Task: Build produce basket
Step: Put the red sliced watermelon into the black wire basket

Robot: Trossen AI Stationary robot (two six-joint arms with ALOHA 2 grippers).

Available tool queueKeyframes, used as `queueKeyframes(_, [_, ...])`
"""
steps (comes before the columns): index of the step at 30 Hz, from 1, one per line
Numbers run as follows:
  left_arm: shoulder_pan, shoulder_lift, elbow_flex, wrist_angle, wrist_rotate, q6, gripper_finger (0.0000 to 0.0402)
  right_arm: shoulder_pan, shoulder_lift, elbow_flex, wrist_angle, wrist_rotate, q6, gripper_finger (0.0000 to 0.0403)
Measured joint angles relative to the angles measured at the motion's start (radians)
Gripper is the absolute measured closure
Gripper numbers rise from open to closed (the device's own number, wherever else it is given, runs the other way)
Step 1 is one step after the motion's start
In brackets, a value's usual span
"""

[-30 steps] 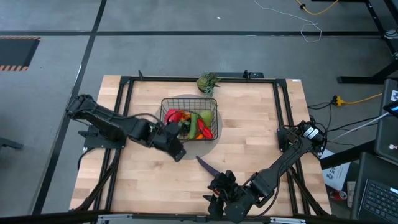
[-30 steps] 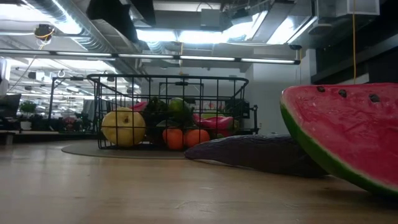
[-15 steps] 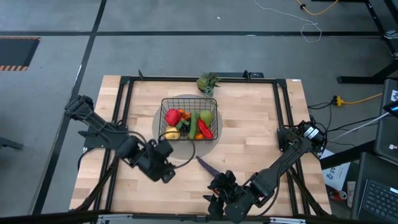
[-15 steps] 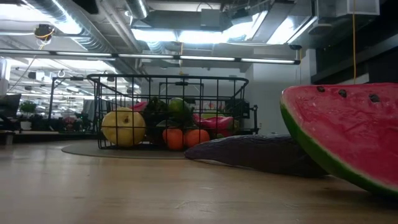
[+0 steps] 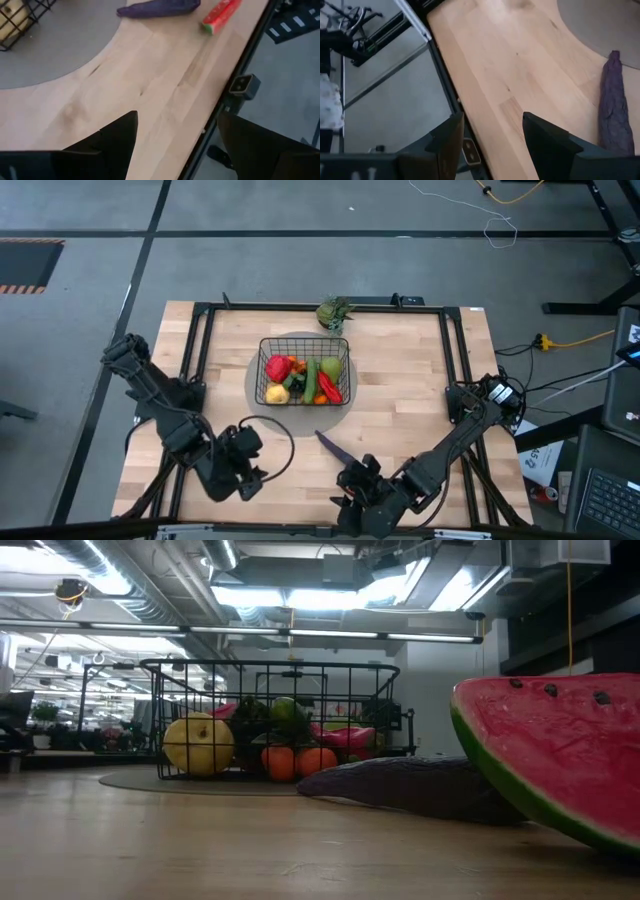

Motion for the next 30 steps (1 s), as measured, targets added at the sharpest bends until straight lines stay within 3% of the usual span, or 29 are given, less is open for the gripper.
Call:
queueKeyframes(8, [-0.054, 0.0, 0.0, 0.0, -0.101, -0.001, 0.0131, 0.0, 0.0, 0.0, -0.022, -0.011, -0.024, 0.0199])
queueKeyframes(19, [-0.055, 0.0, 0.0, 0.002, -0.107, -0.027, 0.0131, -0.009, 0.011, -0.001, -0.286, 0.055, -0.007, 0.0199])
queueKeyframes(26, [-0.055, 0.0, 0.0, 0.002, -0.107, -0.022, 0.0131, 0.005, 0.018, -0.001, -0.291, -0.129, -0.019, 0.0199])
queueKeyframes(30, [-0.055, 0.0, 0.0, 0.003, -0.107, -0.021, 0.0131, 0.043, 0.039, 0.0, -0.3, -0.165, -0.045, 0.0199])
